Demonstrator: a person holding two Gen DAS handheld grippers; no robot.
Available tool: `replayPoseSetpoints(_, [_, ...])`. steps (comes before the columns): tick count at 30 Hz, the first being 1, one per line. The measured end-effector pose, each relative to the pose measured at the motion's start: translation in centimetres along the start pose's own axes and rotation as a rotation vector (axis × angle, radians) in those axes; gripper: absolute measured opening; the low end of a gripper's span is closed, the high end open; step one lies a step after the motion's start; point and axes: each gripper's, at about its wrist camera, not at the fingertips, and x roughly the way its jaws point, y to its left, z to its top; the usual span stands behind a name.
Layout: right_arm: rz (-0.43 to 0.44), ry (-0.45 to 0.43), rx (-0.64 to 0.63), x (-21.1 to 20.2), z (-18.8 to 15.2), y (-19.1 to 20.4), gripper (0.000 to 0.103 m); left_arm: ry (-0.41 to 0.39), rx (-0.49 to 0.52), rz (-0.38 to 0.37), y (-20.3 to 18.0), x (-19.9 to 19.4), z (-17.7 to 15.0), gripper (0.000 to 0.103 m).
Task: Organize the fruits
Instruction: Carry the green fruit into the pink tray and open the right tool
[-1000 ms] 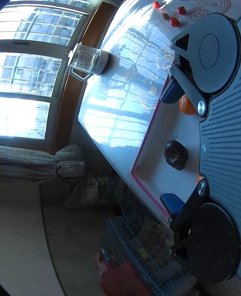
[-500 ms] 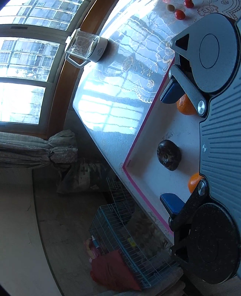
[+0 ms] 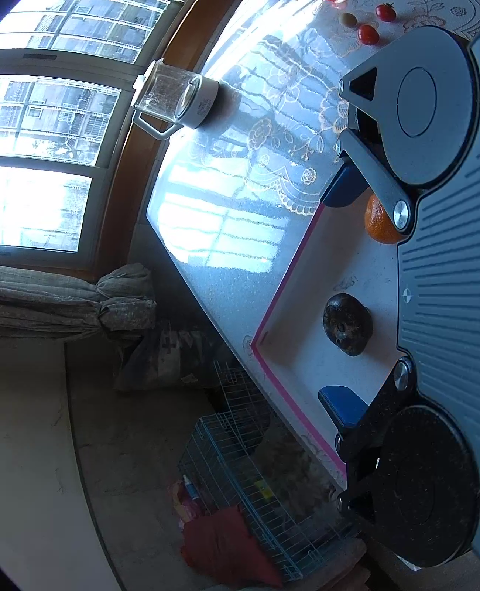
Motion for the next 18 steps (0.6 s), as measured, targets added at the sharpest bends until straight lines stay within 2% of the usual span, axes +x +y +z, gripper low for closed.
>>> replayPoseSetpoints(5, [0.012,0.004,0.027,-0.5,-0.1,0.1,0.024,-0.003,-0.015,-0.002,0.9,0.0,0.4,0.102])
replayPoseSetpoints(11, [0.07,-0.02,0.02,-3.9,-0.1,2.1,0.024,-0.016,-0.035,-0.004,2.5,0.1,1.0,0.102])
replayPoseSetpoints(18, [0.279,-0.037,-0.056,-10.0,-0.3,10.0,0.024,-0.021,-0.059,0.002,5.9,0.2,1.8,0.102])
